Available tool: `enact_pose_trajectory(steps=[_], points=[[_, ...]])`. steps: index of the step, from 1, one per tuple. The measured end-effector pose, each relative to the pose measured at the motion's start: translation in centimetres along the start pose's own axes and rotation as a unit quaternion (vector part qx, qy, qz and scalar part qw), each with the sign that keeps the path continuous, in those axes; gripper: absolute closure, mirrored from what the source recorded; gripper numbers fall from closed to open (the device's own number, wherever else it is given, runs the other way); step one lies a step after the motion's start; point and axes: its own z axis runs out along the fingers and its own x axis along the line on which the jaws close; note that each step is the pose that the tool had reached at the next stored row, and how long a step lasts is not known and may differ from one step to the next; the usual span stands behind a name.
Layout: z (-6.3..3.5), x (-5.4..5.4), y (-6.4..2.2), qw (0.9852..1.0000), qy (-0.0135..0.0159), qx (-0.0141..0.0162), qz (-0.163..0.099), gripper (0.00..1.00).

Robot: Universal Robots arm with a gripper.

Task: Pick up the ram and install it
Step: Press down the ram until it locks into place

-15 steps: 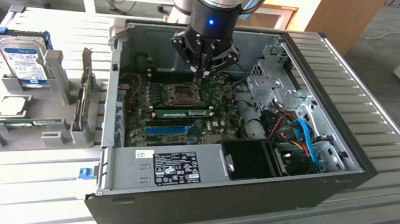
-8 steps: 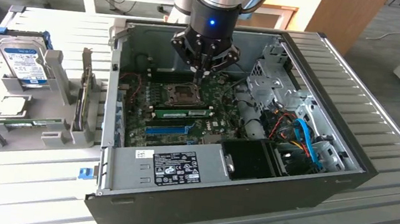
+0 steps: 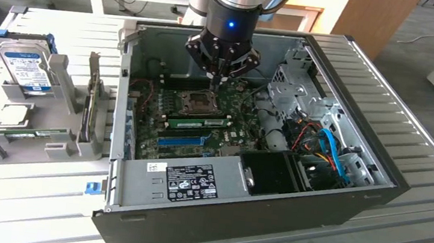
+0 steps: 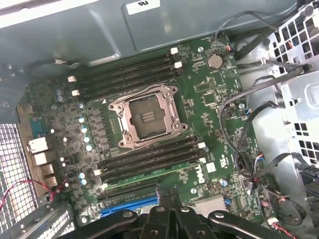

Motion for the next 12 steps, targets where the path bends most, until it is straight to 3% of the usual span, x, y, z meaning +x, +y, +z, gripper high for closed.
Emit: enact_pose_trajectory(steps=[12], points=[[0.0, 0.0, 0.0, 0.9997, 0.0006, 0.0004, -0.026, 0.89]])
